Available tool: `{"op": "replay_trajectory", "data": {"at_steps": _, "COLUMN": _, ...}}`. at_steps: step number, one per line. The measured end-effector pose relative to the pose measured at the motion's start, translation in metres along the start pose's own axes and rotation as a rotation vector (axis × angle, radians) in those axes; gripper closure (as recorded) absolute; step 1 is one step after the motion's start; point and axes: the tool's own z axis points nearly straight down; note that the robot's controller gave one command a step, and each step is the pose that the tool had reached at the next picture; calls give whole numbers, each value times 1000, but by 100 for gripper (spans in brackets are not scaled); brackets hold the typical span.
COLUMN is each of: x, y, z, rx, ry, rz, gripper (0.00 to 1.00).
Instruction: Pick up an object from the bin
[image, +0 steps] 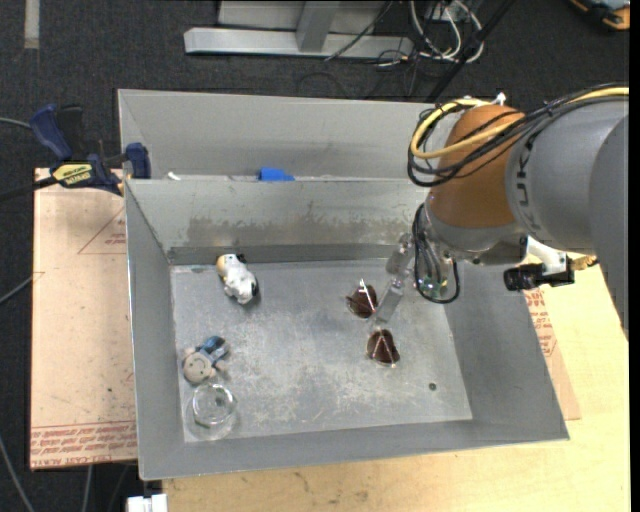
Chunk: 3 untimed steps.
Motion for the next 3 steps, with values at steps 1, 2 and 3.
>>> {"op": "replay_trajectory", "data": {"at_steps": 1, "x": 1, "y": 6, "z": 55, "rx": -1, "ry": -2, "rz": -13, "gripper": 0}}
{"op": "replay_trajectory", "data": {"at_steps": 2, "x": 5, "y": 6, "z": 72, "rx": -1, "ry": -3, "rz": -835, "gripper": 100}}
{"op": "replay_trajectory", "data": {"at_steps": 3, "x": 5, "y": 6, "z": 71, "rx": -1, "ry": -3, "rz": -933, "gripper": 100}}
